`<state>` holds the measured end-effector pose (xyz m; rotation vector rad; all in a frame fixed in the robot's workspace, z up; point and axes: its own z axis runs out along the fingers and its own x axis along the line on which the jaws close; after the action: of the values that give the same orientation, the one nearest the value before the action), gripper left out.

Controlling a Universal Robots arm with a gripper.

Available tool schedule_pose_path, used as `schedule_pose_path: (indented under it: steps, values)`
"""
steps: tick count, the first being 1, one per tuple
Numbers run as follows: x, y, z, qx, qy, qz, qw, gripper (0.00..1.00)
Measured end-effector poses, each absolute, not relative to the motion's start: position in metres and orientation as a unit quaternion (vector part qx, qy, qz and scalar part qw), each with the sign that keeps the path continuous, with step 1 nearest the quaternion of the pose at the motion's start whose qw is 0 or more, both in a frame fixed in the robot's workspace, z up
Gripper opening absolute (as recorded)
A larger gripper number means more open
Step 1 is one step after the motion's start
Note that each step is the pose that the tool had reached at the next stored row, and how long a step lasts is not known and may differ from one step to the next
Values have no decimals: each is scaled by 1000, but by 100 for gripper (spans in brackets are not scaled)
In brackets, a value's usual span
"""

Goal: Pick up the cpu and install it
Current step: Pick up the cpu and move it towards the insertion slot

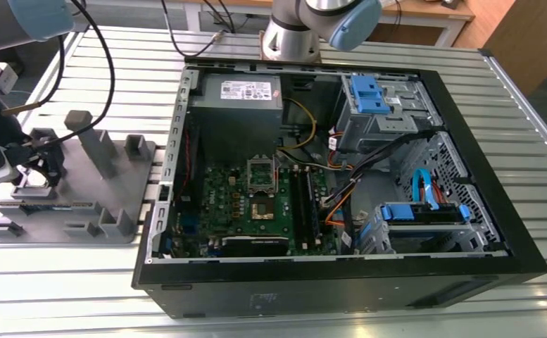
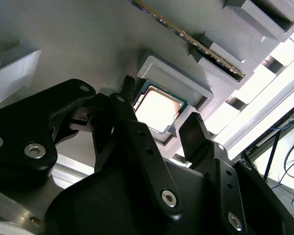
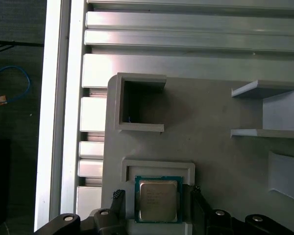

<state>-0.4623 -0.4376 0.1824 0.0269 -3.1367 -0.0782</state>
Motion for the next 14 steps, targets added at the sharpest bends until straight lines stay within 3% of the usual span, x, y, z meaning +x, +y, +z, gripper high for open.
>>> schedule_pose_path:
  steps: [13, 14]
  values:
    - [-462, -438, 183, 9, -1000, -25, 2, 62]
    - [-462, -438, 183, 9, -1000, -25, 2, 55]
